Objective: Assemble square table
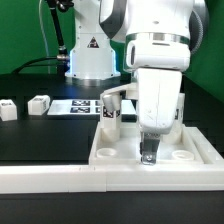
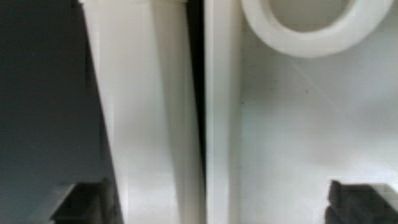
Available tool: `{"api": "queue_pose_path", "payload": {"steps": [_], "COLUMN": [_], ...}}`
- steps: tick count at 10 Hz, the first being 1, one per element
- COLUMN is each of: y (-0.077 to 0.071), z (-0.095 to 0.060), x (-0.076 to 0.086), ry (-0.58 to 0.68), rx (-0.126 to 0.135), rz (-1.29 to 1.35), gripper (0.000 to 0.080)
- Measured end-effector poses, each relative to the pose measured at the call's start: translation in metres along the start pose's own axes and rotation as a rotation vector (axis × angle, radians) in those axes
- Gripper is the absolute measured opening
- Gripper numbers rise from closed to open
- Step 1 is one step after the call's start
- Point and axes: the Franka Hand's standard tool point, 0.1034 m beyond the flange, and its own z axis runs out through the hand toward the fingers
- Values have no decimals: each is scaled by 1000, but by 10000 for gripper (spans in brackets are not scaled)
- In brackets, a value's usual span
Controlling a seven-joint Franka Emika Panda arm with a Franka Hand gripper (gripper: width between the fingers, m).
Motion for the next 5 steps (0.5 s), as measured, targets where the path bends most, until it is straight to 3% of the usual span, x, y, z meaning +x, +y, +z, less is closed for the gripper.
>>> {"api": "queue_pose_path", "payload": {"steps": [5], "y": [0], "z": [0], "x": [-1], "ry": [-1], "rx": [0], "rz": [2], "gripper": [649]}}
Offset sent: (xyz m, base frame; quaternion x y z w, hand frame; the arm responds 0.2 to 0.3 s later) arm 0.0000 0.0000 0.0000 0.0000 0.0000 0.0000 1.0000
